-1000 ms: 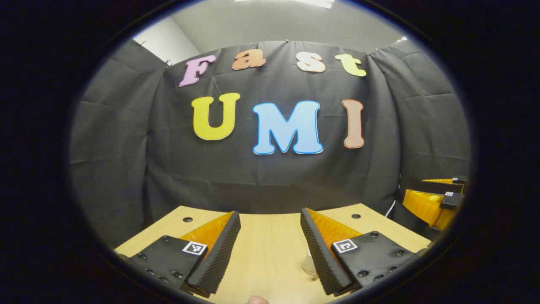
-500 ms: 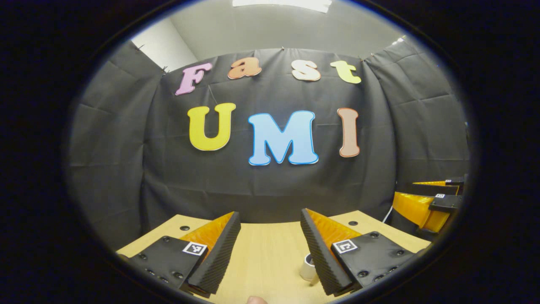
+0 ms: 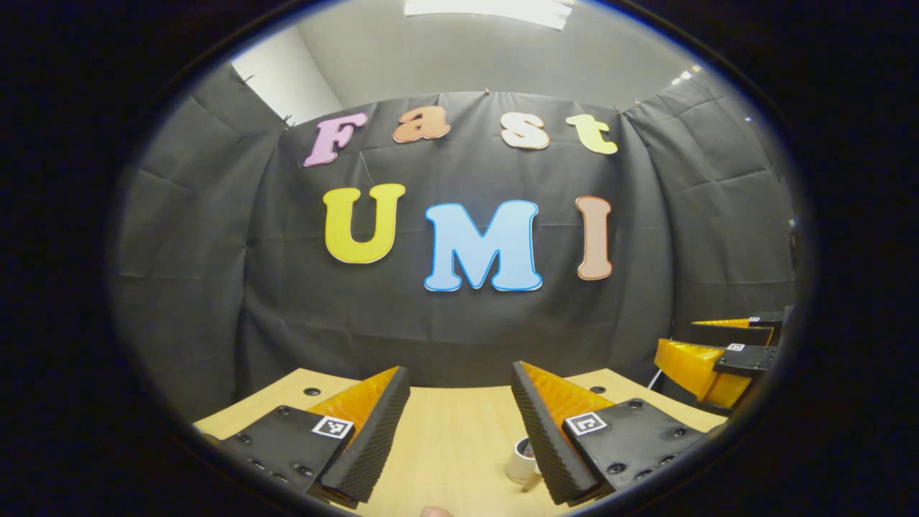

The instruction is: Put the toothbrush and toothpaste on the desktop into the cup, then pick up the cup and place it on the coaster on the desktop.

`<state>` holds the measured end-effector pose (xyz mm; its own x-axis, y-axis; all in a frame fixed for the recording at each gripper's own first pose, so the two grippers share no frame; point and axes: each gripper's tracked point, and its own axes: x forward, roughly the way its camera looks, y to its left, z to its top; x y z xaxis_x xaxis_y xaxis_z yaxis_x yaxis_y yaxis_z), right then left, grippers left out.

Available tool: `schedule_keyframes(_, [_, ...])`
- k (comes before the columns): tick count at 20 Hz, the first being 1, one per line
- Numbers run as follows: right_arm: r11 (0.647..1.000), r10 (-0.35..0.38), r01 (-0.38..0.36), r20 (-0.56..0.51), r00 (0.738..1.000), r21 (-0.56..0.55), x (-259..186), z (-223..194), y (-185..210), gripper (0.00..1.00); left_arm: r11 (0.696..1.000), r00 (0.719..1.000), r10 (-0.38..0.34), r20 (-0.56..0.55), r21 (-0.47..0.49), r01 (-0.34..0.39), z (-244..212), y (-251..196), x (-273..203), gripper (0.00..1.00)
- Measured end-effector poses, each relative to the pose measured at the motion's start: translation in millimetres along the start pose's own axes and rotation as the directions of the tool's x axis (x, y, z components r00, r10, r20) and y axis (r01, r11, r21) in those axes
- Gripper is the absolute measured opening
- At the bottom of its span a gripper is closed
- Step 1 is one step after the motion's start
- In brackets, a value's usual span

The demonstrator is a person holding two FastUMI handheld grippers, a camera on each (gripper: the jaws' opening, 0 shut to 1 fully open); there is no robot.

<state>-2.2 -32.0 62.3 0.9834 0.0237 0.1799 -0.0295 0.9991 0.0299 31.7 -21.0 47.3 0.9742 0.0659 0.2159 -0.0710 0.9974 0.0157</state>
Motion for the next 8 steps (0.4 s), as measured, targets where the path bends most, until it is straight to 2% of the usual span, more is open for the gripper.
schedule_keyframes(8, [0.999, -0.013, 0.013, -0.016, 1.0, -0.038, 5.8, -4.8, -5.1, 0.77, 1.0, 0.999, -0.016, -0.034, -0.015, 0.015, -6.6, 9.1, -0.7, 0.91])
